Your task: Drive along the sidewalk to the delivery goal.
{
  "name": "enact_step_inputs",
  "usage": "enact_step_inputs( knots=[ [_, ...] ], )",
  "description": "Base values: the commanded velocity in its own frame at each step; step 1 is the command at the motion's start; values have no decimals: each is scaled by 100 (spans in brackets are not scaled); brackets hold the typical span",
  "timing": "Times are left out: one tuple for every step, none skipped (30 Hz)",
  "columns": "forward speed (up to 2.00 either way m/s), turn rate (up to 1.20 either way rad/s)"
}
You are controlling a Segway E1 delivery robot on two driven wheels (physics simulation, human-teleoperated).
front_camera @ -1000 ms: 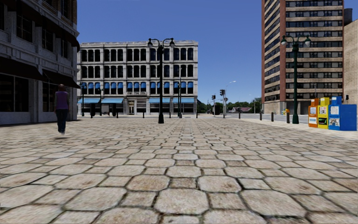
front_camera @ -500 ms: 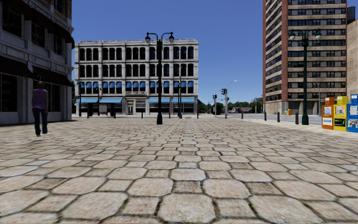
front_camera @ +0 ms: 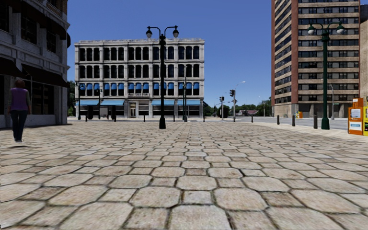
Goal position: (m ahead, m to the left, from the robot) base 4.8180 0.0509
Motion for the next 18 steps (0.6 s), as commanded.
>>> enact_step_inputs(
  knots=[
    [178,0],
    [178,0],
    [178,0],
    [178,0],
    [178,0],
    [178,0],
    [178,0],
    [178,0],
    [178,0],
    [178,0],
    [178,0],
    [178,0],
    [178,0],
    [178,0],
    [178,0],
    [178,0],
    [178,0],
    [178,0]
  ],
)
